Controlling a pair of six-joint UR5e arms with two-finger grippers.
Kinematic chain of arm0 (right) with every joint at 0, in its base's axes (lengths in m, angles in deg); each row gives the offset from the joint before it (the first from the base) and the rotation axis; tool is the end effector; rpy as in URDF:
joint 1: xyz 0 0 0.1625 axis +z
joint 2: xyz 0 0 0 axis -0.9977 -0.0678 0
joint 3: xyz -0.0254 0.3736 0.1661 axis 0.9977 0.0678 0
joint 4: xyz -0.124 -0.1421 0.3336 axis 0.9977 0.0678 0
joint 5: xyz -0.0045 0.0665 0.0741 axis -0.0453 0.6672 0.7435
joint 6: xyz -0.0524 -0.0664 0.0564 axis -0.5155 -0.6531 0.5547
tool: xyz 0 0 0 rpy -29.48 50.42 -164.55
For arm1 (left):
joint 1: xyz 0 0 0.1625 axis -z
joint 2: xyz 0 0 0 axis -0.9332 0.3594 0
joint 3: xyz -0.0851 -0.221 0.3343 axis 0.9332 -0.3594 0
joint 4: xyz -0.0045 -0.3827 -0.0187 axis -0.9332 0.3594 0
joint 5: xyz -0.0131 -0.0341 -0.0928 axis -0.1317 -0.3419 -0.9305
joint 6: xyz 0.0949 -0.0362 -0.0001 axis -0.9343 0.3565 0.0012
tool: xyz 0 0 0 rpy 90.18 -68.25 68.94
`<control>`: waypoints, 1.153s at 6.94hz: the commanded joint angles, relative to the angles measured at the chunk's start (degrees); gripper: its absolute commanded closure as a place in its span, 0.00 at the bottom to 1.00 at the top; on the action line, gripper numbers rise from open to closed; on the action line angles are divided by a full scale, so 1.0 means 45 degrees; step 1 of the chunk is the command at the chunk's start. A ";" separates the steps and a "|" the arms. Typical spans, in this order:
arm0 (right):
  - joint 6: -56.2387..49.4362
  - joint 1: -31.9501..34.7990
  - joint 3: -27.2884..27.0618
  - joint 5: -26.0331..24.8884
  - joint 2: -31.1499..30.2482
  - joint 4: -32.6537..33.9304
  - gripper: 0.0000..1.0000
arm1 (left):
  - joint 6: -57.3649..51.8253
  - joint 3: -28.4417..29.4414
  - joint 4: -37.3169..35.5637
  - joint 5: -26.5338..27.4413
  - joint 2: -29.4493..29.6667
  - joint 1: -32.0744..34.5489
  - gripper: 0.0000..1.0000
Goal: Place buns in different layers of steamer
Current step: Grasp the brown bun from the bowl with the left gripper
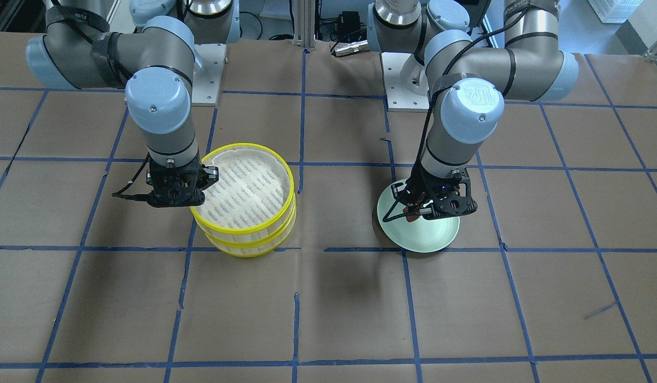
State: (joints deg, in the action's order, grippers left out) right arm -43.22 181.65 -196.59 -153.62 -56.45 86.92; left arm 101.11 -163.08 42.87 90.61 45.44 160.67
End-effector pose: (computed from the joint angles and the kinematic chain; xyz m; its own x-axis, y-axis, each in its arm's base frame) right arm 0.1652 -0.4611 0.2864 -0.9814 -0.1427 0.1281 -0.1310 0.9868 0.0950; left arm -0.1474 -0.4864 0.3045 -0.9858 -0.1668 -0.0171 -0.1674 0.9847 0.0480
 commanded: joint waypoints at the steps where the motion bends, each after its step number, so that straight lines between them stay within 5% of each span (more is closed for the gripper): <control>1: 0.0024 0.0000 -0.0098 0.0006 0.0009 0.0071 0.92 | 0.2092 0.0613 0.0485 -0.0892 -0.0082 0.0783 0.94; 7: 0.0043 0.0058 -0.0275 0.0006 0.0009 0.0344 0.89 | 0.2318 0.0633 0.0348 -0.1012 -0.0062 0.0904 0.94; 8: -0.0170 0.0058 -0.0255 -0.0033 0.0028 0.0286 0.66 | 0.2725 0.0633 0.0328 -0.1767 -0.0062 0.0962 0.94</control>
State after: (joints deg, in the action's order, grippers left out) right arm -43.23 181.91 -197.80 -153.64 -56.40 88.41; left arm 111.92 -160.24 44.42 85.27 45.16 164.82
